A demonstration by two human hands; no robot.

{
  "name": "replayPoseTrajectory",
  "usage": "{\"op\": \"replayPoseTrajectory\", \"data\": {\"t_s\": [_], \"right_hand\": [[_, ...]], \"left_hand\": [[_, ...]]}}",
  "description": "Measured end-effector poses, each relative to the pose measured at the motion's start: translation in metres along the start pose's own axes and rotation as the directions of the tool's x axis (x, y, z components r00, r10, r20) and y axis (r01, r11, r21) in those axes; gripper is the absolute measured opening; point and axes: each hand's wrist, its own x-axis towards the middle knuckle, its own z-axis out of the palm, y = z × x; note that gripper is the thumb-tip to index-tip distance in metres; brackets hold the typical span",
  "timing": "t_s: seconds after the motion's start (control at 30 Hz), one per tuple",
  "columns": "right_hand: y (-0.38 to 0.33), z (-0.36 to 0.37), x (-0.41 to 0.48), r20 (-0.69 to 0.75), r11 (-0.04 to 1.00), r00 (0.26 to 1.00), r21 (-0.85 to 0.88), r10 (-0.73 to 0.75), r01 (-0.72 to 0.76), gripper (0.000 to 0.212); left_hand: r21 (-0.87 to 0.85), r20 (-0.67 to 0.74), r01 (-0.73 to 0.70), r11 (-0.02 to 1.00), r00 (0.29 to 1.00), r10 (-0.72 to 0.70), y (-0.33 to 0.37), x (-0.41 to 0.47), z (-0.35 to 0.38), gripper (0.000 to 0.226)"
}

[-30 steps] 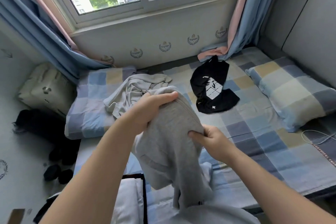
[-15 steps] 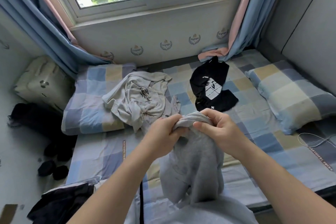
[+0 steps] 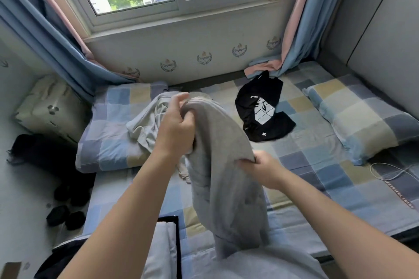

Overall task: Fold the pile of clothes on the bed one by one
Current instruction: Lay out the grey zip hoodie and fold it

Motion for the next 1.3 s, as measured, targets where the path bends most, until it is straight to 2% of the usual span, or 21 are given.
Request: {"op": "replayPoseTrajectory", "data": {"t_s": [0.03,0.1,0.17,0.2,0.3,0.33,0.4,0.5,0.6,0.67,0.73,0.8,0.83,0.9,0.93,1.0,1.03,1.1,1.17,1.2,1.3], "right_hand": [[-0.011,-0.006,-0.001,-0.004,0.998,0.999,0.033,-0.045,0.045,0.02],[-0.036,-0.014,-0.004,0.004,0.987,0.988,0.045,-0.152,0.151,0.015],[-0.055,-0.016,-0.008,0.032,0.969,0.968,0.024,-0.248,0.247,0.016],[-0.062,-0.016,-0.01,0.042,0.959,0.958,0.021,-0.282,0.281,0.018],[-0.075,-0.017,-0.019,0.039,0.934,0.934,0.051,-0.356,0.354,0.016],[-0.075,-0.018,-0.022,0.024,0.934,0.936,0.083,-0.351,0.348,0.017],[-0.069,-0.02,-0.026,-0.017,0.933,0.943,0.142,-0.332,0.331,0.022],[-0.053,-0.02,-0.033,-0.033,0.948,0.961,0.155,-0.276,0.278,0.024],[-0.022,-0.013,-0.04,0.07,0.99,0.993,0.11,-0.095,0.087,0.026],[0.003,-0.007,-0.041,0.109,0.999,0.994,0.043,0.016,-0.021,0.016],[0.012,-0.009,-0.039,0.07,0.997,0.997,0.064,0.032,-0.036,0.006],[0.002,-0.02,-0.035,-0.017,0.998,0.999,0.048,-0.041,0.042,0.016],[-0.009,-0.028,-0.035,-0.051,0.995,0.994,0.026,-0.097,0.099,0.017],[-0.036,-0.046,-0.033,-0.052,0.98,0.979,-0.034,-0.195,0.194,0.006],[-0.052,-0.053,-0.032,-0.033,0.969,0.971,-0.08,-0.238,0.235,0.018],[-0.079,-0.059,-0.027,0.035,0.918,0.951,-0.252,-0.307,0.306,0.022],[-0.09,-0.056,-0.025,0.082,0.882,0.943,-0.335,-0.324,0.332,0.018],[-0.105,-0.046,-0.02,0.158,0.828,0.928,-0.42,-0.338,0.373,0.009],[-0.11,-0.04,-0.017,0.142,0.823,0.929,-0.432,-0.341,0.368,0.001],[-0.107,-0.042,-0.016,0.122,0.836,0.932,-0.413,-0.343,0.361,0.004],[-0.088,-0.055,-0.019,0.094,0.865,0.97,-0.44,-0.224,0.243,0.02]], "left_hand": [[0.092,0.041,-0.04,0.995,0.999,0.036,-0.004,0.0,-0.003,0.05],[0.186,0.321,-0.141,0.972,0.944,0.075,-0.01,-0.006,-0.003,0.065],[0.136,0.603,-0.123,0.983,0.797,0.016,-0.013,-0.023,0.009,0.062],[0.084,0.636,-0.105,0.991,0.772,0.028,-0.017,-0.032,0.017,0.051],[-0.001,0.474,-0.124,0.992,0.874,0.11,-0.026,-0.047,0.029,0.009],[-0.032,0.439,-0.12,0.992,0.89,0.122,-0.027,-0.048,0.03,0.006],[-0.088,0.408,-0.109,0.99,0.903,0.136,-0.023,-0.048,0.028,0.02],[-0.115,0.334,-0.085,0.99,0.935,0.119,-0.015,-0.04,0.023,0.014],[-0.172,0.162,-0.074,0.982,0.981,0.103,-0.008,-0.031,0.014,0.016],[-0.205,0.048,-0.062,0.977,0.996,0.073,-0.006,-0.024,0.003,0.016],[-0.135,-0.027,-0.027,0.99,0.999,0.024,-0.009,-0.019,-0.007,0.012],[-0.065,0.032,0.059,0.996,0.998,-0.057,-0.02,-0.016,-0.017,0.006],[-0.047,0.138,0.125,0.991,0.983,-0.117,-0.024,-0.017,-0.023,0.011],[0.062,0.435,0.225,0.972,0.871,-0.229,-0.026,-0.021,-0.032,0.037],[0.175,0.543,0.231,0.957,0.788,-0.289,-0.023,-0.026,-0.033,0.047],[0.25,0.666,0.177,0.952,0.682,-0.302,-0.015,-0.034,-0.022,0.058],[0.213,0.699,0.124,0.969,0.673,-0.24,-0.012,-0.039,-0.01,0.056],[0.106,0.675,-0.008,0.994,0.735,-0.066,-0.013,-0.051,0.017,0.035],[0.006,0.513,-0.051,0.999,0.858,0.041,-0.015,-0.057,0.031,0.01],[-0.043,0.449,-0.048,0.998,0.891,0.062,-0.02,-0.057,0.033,0.003],[-0.131,0.338,0.058,0.99,0.941,-0.011,-0.023,-0.052,0.026,0.013]]}}
